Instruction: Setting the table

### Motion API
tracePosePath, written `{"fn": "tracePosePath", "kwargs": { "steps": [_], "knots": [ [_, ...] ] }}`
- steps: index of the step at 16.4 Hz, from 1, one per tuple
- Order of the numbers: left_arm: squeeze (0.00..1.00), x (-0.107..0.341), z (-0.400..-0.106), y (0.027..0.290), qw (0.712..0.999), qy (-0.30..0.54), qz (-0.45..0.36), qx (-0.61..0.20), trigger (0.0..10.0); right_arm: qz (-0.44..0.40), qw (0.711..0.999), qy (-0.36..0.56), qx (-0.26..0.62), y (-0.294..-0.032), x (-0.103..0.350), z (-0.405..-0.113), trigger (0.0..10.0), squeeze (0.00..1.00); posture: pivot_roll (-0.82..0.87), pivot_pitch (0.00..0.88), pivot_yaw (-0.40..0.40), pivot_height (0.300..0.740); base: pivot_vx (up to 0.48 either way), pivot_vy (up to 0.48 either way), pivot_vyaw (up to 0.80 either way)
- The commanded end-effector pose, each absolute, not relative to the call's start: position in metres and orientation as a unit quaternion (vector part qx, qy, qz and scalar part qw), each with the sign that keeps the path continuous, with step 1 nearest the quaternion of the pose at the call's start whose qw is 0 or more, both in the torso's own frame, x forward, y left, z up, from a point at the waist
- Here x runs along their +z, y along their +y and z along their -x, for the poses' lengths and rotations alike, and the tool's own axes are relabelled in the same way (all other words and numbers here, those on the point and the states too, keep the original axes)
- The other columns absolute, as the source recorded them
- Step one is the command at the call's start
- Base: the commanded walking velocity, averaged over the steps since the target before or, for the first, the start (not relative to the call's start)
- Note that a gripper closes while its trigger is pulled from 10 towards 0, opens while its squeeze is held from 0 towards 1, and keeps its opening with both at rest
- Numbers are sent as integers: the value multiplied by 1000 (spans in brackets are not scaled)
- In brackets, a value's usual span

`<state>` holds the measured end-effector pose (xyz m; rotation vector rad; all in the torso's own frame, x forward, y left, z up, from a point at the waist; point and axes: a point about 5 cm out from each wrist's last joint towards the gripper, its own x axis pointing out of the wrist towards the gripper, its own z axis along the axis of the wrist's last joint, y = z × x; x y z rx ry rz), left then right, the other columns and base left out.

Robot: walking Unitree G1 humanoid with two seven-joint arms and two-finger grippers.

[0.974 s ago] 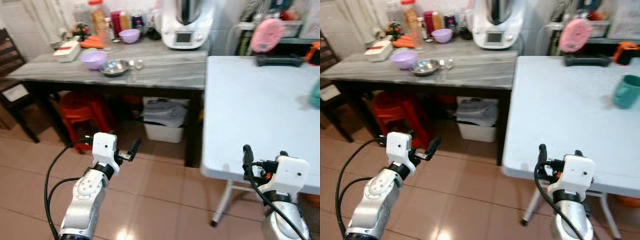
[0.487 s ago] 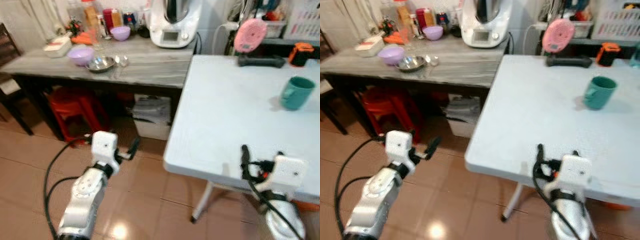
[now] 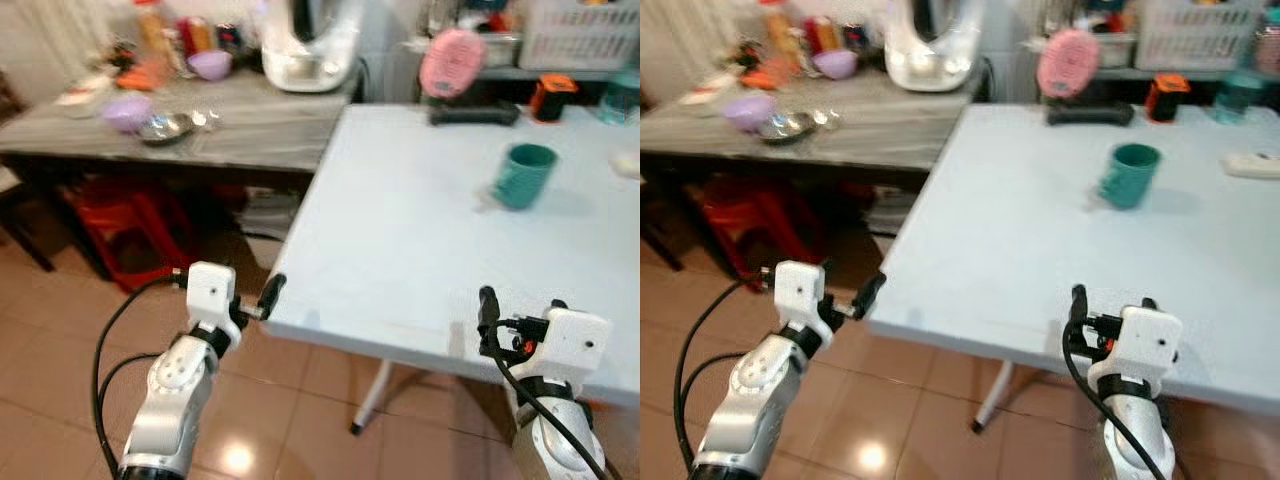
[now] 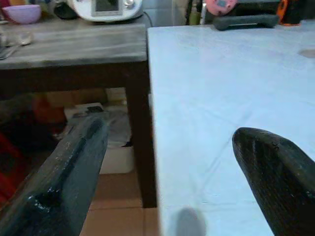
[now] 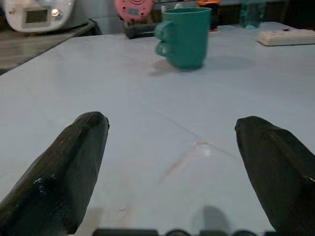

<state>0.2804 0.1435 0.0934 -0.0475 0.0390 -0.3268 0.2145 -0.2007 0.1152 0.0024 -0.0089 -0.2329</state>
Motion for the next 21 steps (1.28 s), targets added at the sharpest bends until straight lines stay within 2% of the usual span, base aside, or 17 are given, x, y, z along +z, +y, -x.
{"fn": "tracePosePath", "kwargs": {
  "steps": [1,7,16,21],
  "knots": [
    [0,95,-282,147,986,18,20,-164,10000,-1,994,-15,-112,-197,119,-217,10000,0,-67,0,116,740,0,0,0],
    [0,92,-280,144,986,28,30,-159,10000,1,994,-14,-109,-197,120,-218,10000,0,-69,0,107,740,0,0,-329],
    [0,92,-280,143,987,28,26,-159,10000,3,994,-13,-105,-195,120,-218,10000,0,-69,0,103,740,0,-381,0],
    [0,93,-280,143,984,25,33,-171,10000,0,994,-13,-109,-194,120,-219,10000,0,-67,0,110,740,0,0,0]
  ]
}}
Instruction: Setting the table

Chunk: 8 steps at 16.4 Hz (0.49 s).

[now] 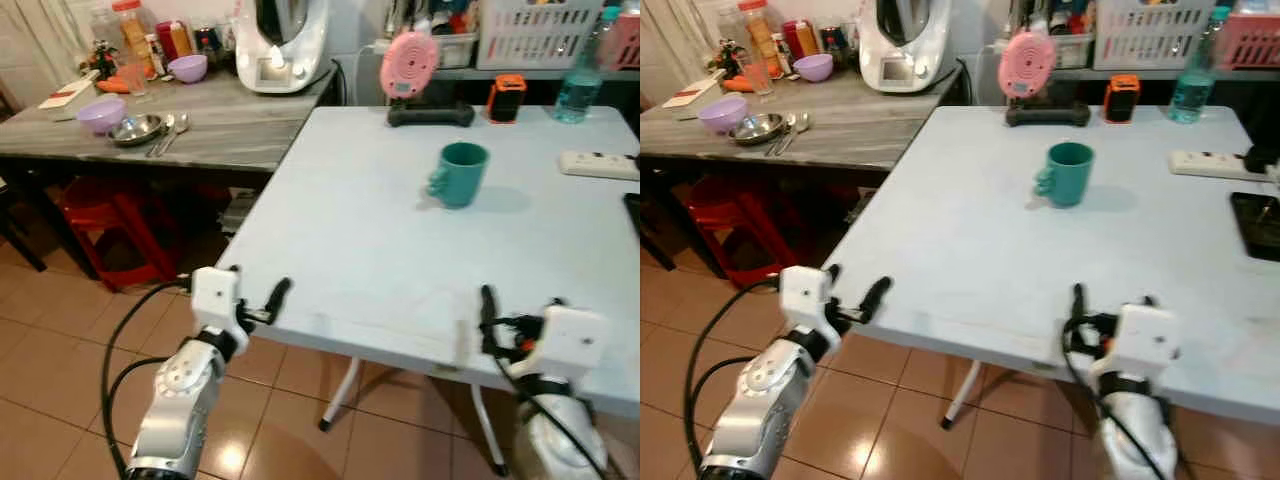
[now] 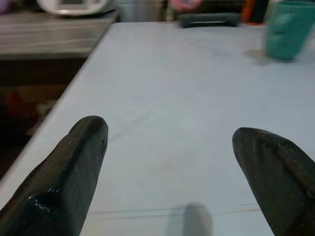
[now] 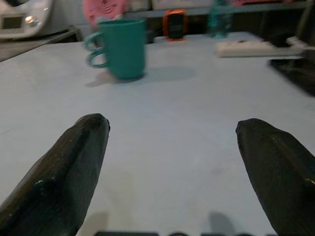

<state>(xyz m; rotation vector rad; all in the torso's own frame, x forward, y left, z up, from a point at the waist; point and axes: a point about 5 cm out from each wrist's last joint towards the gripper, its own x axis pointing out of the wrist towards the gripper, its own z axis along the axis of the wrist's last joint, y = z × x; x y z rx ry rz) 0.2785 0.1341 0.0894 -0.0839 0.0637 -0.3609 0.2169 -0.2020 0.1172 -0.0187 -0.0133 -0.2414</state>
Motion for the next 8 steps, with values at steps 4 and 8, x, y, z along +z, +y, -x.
{"fn": "tracePosePath", "kwargs": {
  "steps": [4,8],
  "knots": [
    [0,95,-279,142,982,22,40,-185,10000,6,994,-17,-107,-192,120,-220,10000,0,-66,0,117,740,0,0,0],
    [0,96,-280,141,979,19,43,-197,10000,9,994,-20,-106,-192,120,-221,10000,0,-64,0,121,740,0,0,356]
  ]
}}
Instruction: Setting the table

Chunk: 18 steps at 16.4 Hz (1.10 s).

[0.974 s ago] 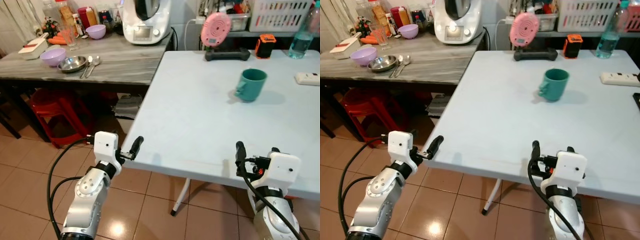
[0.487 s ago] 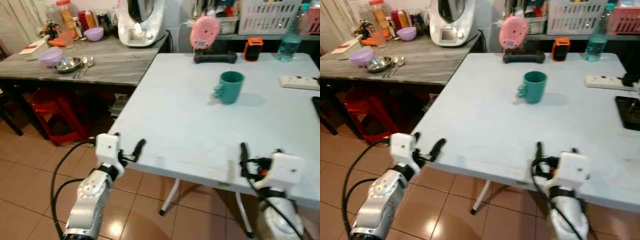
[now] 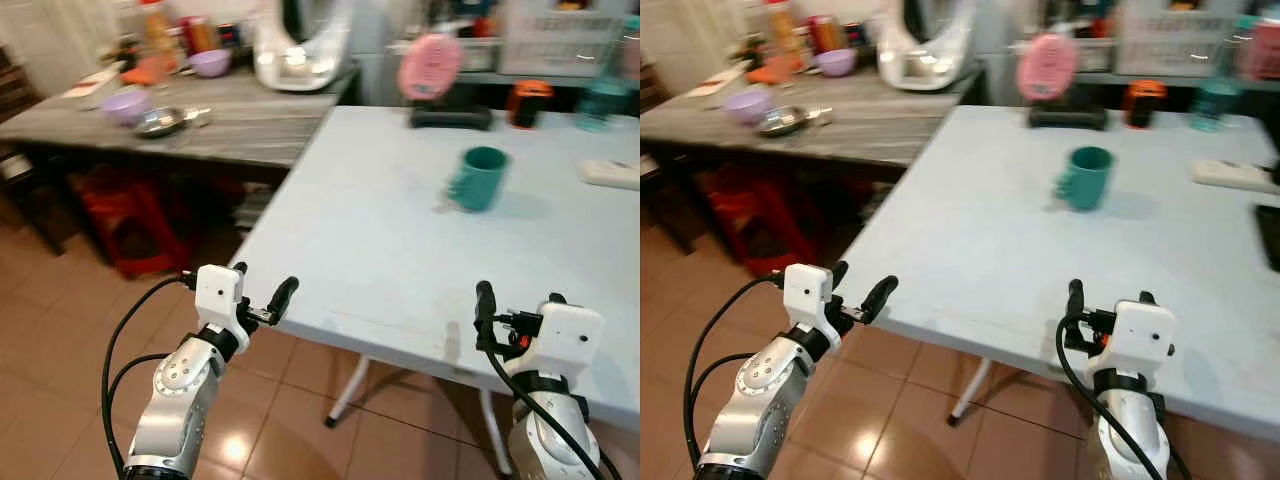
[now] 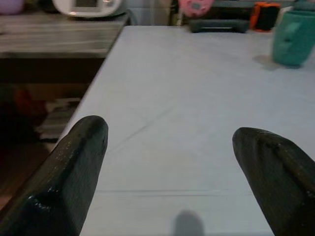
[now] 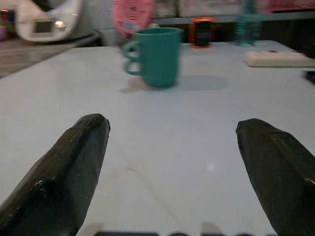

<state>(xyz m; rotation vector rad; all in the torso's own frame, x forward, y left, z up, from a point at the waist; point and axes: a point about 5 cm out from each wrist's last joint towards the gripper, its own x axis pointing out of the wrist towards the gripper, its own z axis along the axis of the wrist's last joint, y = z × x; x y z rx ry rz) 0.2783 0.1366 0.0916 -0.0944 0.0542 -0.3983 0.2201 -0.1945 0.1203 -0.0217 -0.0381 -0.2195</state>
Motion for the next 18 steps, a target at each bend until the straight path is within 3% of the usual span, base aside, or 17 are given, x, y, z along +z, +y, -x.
{"fn": "tracePosePath", "kwargs": {
  "steps": [1,5,9,18],
  "knots": [
    [0,97,-280,140,979,18,43,-199,10000,8,994,-21,-106,-191,120,-222,10000,0,-62,0,121,740,0,0,0],
    [0,97,-280,140,978,19,43,-204,10000,4,994,-20,-108,-191,120,-222,10000,0,-61,0,123,740,0,0,0],
    [0,96,-280,138,977,20,42,-209,10000,0,994,-16,-112,-191,117,-221,10000,0,-60,0,125,740,0,0,-620],
    [0,95,-280,133,975,20,48,-214,10000,11,994,-20,-108,-192,119,-222,10000,0,-70,0,116,740,289,0,0]
  ]
}}
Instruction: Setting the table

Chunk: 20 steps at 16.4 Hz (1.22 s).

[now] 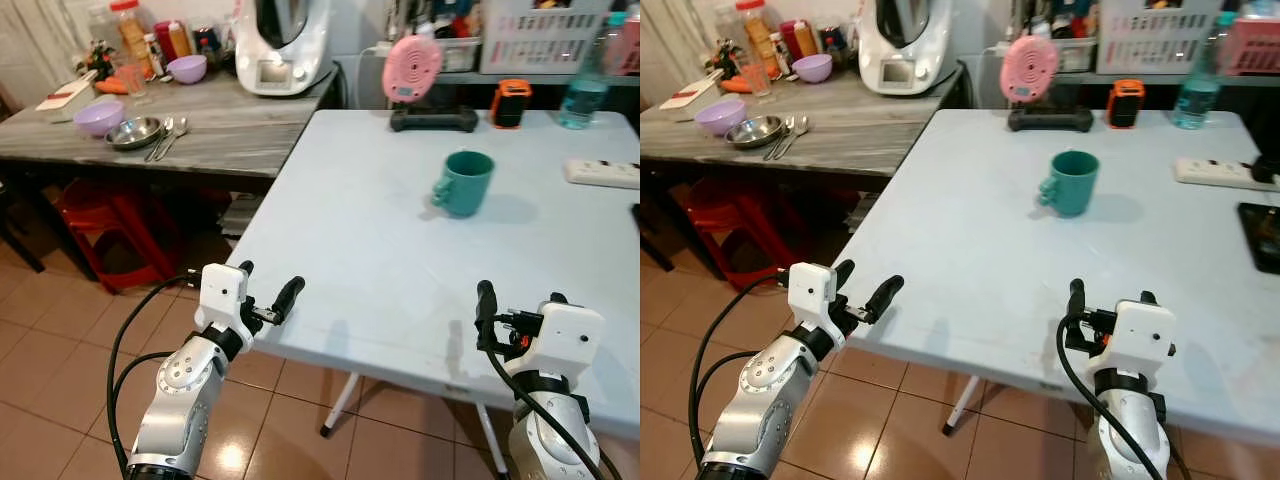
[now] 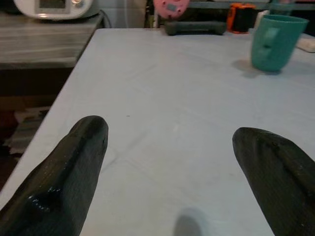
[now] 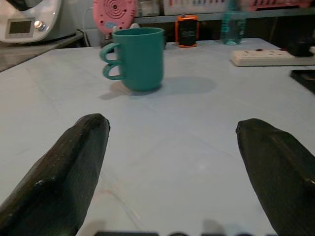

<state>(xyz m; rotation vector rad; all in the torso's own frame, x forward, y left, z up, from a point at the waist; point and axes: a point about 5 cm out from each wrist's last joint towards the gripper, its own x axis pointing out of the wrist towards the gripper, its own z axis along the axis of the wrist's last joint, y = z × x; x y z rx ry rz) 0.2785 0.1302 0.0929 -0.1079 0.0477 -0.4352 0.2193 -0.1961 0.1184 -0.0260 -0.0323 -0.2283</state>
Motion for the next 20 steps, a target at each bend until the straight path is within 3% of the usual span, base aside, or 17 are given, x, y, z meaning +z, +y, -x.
{"fn": "tracePosePath", "kwargs": {
  "steps": [1,7,17,20],
  "knots": [
    [0,95,-280,133,975,20,48,-214,10000,14,994,-21,-105,-191,120,-223,10000,0,-69,0,115,740,300,0,0],
    [0,94,-280,134,976,21,48,-212,10000,23,995,-24,-96,-188,121,-223,10000,0,-67,0,111,740,299,0,330],
    [0,91,-279,129,973,32,44,-223,10000,10,994,-17,-106,-189,118,-221,10000,0,-75,0,116,740,286,0,0],
    [0,83,-273,127,967,52,44,-247,10000,11,995,-17,-102,-188,118,-223,10000,0,-74,0,105,740,0,0,-723]
  ]
}}
